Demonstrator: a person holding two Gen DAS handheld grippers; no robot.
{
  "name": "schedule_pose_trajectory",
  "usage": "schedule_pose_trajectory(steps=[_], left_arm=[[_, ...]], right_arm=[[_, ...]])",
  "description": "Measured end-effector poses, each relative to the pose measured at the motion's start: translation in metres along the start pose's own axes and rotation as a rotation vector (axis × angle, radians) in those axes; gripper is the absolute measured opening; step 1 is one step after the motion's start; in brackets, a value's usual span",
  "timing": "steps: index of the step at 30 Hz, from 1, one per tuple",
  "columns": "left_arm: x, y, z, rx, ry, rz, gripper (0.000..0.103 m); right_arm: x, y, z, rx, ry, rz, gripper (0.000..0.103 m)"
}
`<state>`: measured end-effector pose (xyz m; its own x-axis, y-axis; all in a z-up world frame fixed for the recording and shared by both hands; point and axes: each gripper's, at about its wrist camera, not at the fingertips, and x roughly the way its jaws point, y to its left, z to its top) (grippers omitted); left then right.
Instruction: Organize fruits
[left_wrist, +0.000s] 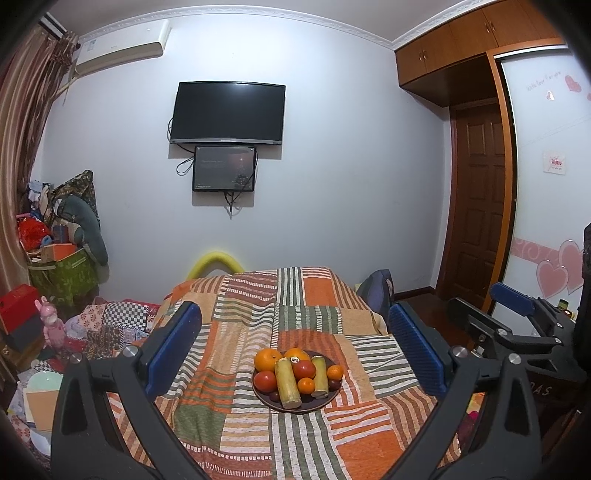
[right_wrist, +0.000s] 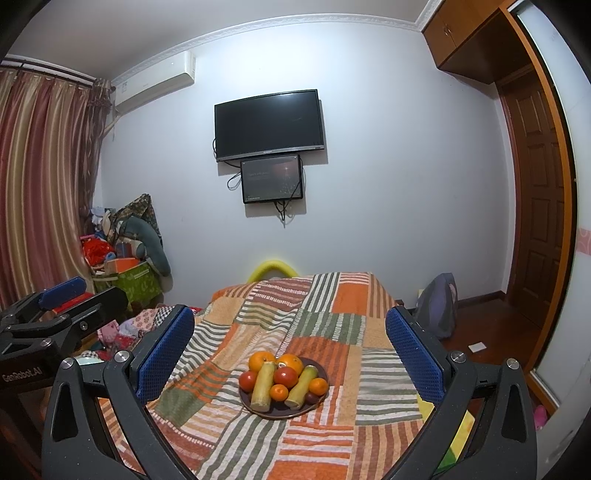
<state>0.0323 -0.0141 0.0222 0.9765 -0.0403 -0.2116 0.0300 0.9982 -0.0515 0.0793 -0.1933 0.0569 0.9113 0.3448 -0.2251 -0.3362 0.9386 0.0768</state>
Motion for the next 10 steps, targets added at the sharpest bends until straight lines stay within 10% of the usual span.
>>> schedule_pose_trajectory(steps=[10], left_arm=[[0.0009,-0.0012,-0.0002,-0.009,0.012,-0.012,0.103]], right_arm=[[0.0032,-0.0011,-0.0029,-0.001,0.009,-0.005,0.103]])
